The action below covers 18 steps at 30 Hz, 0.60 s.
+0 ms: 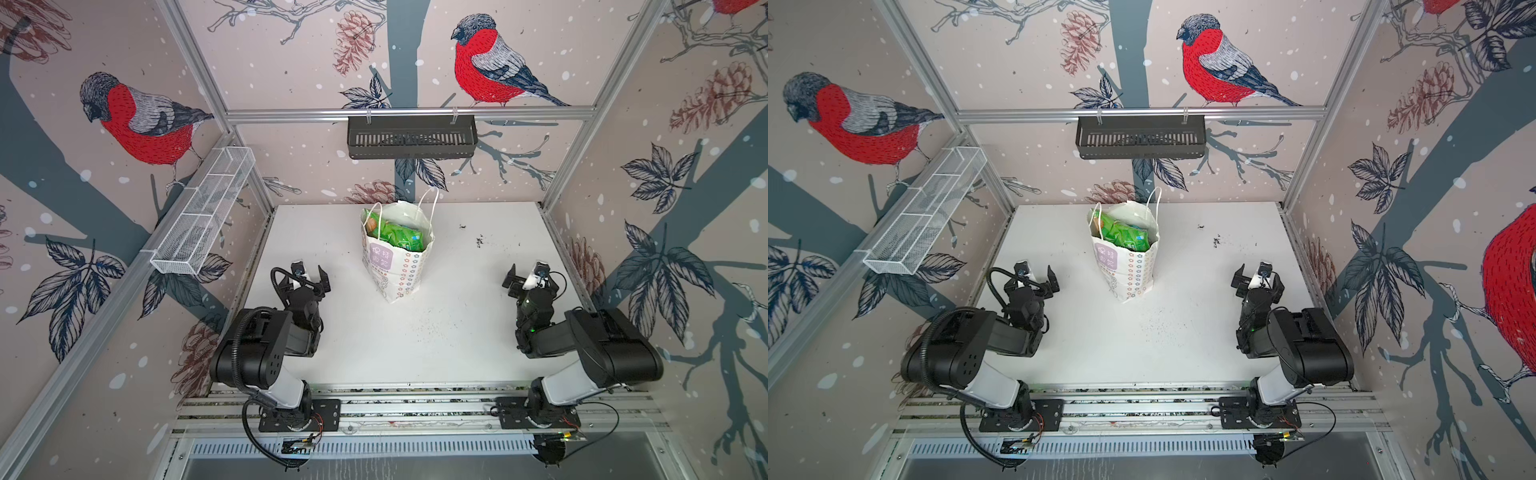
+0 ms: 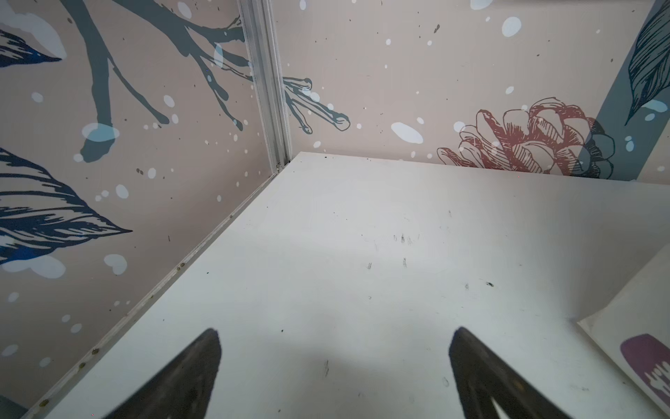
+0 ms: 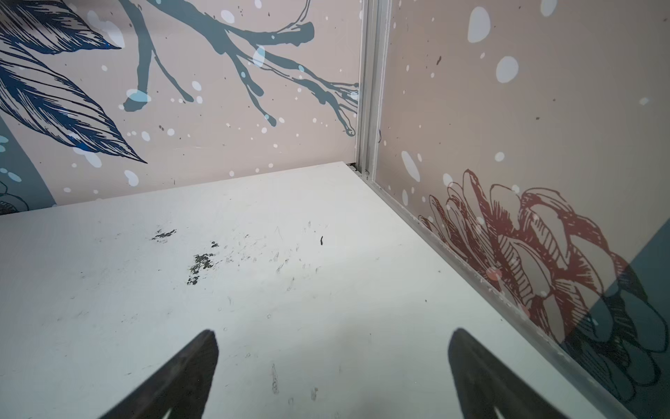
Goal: Take the snacks out of the paper bag
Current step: Pick up the paper bag from the top-center of the table.
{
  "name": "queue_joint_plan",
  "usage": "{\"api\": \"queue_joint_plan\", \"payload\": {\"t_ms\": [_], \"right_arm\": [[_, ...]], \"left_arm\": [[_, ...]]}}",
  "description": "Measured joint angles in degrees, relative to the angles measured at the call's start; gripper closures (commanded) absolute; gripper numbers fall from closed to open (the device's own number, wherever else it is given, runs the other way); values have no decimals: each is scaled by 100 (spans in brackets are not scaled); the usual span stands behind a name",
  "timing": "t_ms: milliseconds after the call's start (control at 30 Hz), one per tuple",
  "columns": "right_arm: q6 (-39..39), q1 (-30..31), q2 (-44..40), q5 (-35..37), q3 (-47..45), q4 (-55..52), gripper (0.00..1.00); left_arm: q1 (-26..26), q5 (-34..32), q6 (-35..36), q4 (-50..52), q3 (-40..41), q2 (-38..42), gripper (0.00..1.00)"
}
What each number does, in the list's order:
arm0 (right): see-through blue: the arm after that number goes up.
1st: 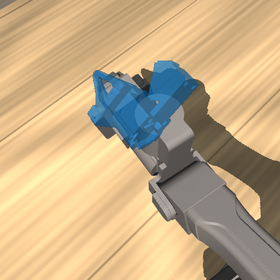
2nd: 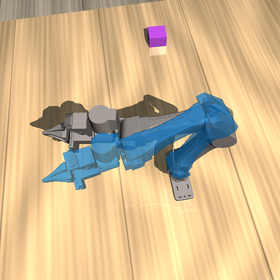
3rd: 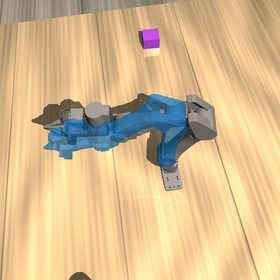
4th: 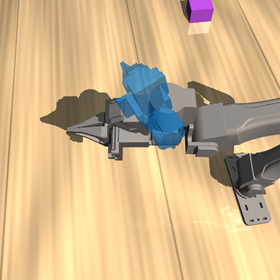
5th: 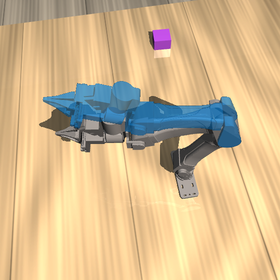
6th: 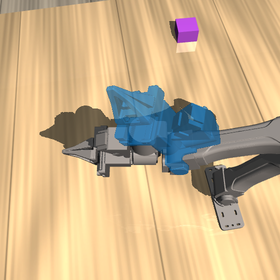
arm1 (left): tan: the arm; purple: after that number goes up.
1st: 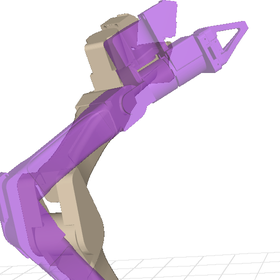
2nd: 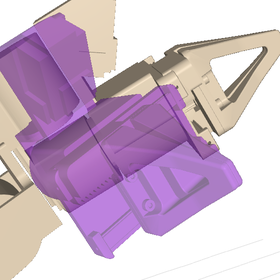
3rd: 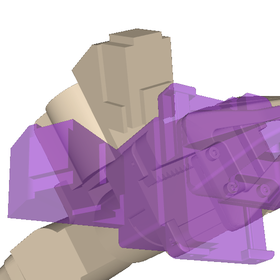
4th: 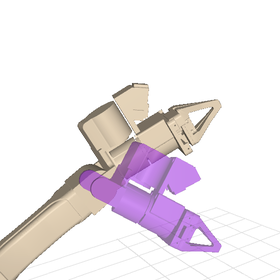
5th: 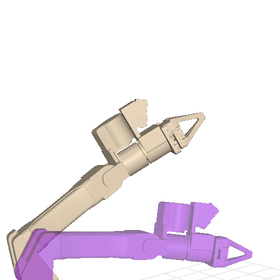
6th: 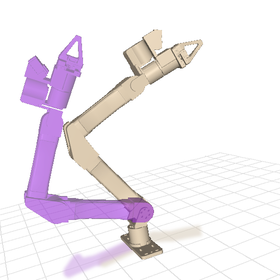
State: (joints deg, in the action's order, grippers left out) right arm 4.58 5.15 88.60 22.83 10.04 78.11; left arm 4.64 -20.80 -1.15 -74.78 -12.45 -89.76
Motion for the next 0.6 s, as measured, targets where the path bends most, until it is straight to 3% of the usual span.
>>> {"api": "queue_joint_plan", "payload": {"t_ms": [600], "right_arm": [[33, -181, -13, -138, 35, -11, 1]], "left_arm": [[0, 0, 0, 0, 0, 0, 2]]}}
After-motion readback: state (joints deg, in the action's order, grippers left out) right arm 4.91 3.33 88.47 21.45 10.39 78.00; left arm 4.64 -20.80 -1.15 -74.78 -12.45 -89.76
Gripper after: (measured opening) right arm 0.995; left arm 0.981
